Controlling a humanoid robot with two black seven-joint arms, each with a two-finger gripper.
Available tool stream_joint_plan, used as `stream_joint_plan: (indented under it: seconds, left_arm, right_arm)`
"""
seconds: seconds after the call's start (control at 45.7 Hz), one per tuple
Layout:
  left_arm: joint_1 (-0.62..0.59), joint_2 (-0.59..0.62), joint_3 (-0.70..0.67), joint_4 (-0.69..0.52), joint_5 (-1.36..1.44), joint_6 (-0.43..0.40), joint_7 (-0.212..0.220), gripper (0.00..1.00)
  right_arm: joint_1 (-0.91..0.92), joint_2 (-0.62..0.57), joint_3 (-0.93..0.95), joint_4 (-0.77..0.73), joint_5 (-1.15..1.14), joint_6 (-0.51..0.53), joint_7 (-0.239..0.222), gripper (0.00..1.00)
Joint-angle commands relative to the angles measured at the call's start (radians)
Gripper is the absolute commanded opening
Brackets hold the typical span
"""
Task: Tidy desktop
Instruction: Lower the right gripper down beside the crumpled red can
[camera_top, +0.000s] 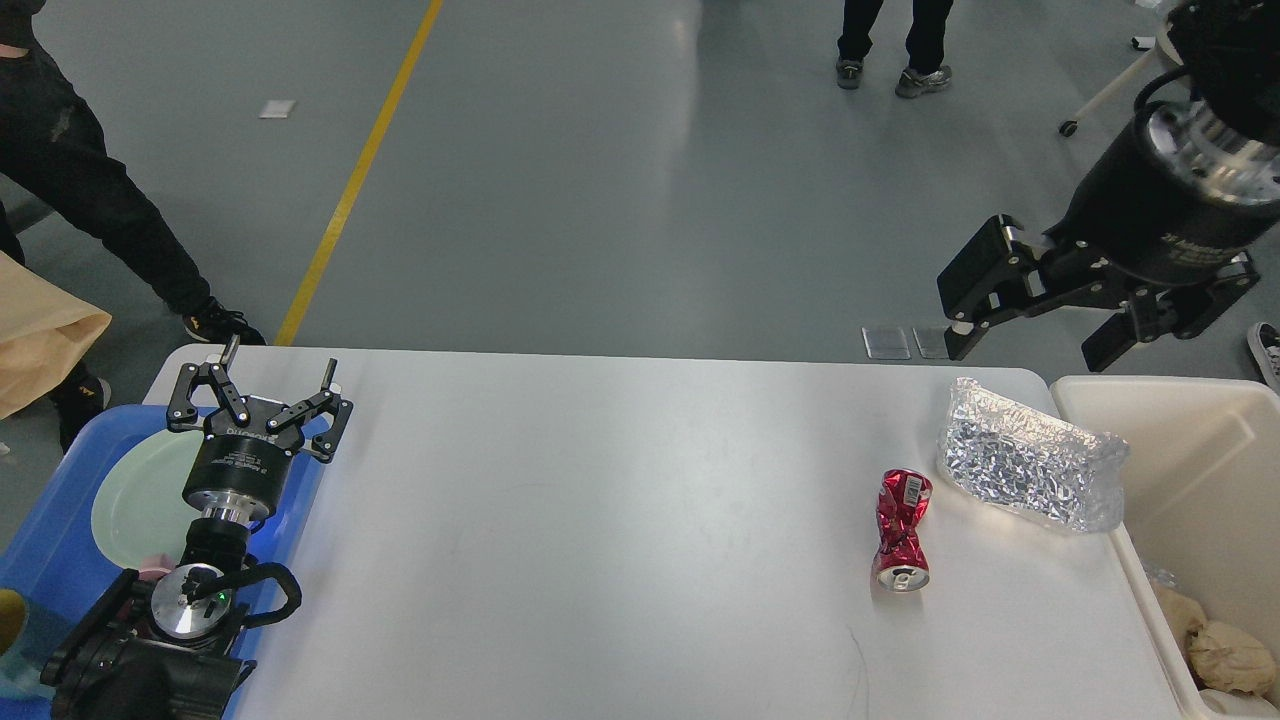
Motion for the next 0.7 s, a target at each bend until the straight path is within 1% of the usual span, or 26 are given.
stream_joint_plan:
  seconds: [0.0, 0.109, 0.285, 0.438, 0.613, 0.679]
  left_arm:
    - [0.000, 0.000, 0.000, 0.000, 0.000, 0.000, 0.000, 0.96]
    - [0.000, 0.000, 0.000, 0.000, 0.000, 0.000, 0.000, 0.96]
    - [0.000, 0.000, 0.000, 0.000, 0.000, 0.000, 0.000, 0.96]
    - [0.000, 0.000, 0.000, 0.000, 0.000, 0.000, 0.001, 0.96]
    - [0.000, 0.000, 0.000, 0.000, 0.000, 0.000, 0.001, 0.96]
    - [0.000, 0.000, 0.000, 0.000, 0.000, 0.000, 0.001, 0.96]
  right_arm:
    - [-0.138, 0.006, 0.008, -0.035, -0.004, -0.096, 0.000, 1.00]
    - [-0.281, 0.008, 0.050, -0.088, -0.004, -0.193, 0.000, 1.00]
    - [-0.566, 0.023, 0.131, -0.246, -0.002, -0.317, 0.000, 1.00]
    - [-0.735, 0.081, 0.156, -0.335, 0.000, -0.418, 0.000, 1.00]
    - [-0.947, 0.170, 0.168, -0.484, -0.002, -0.556, 0.000, 1.00]
    - [-1.003, 0.193, 0.173, -0.536, -0.002, -0.585, 0.000, 1.00]
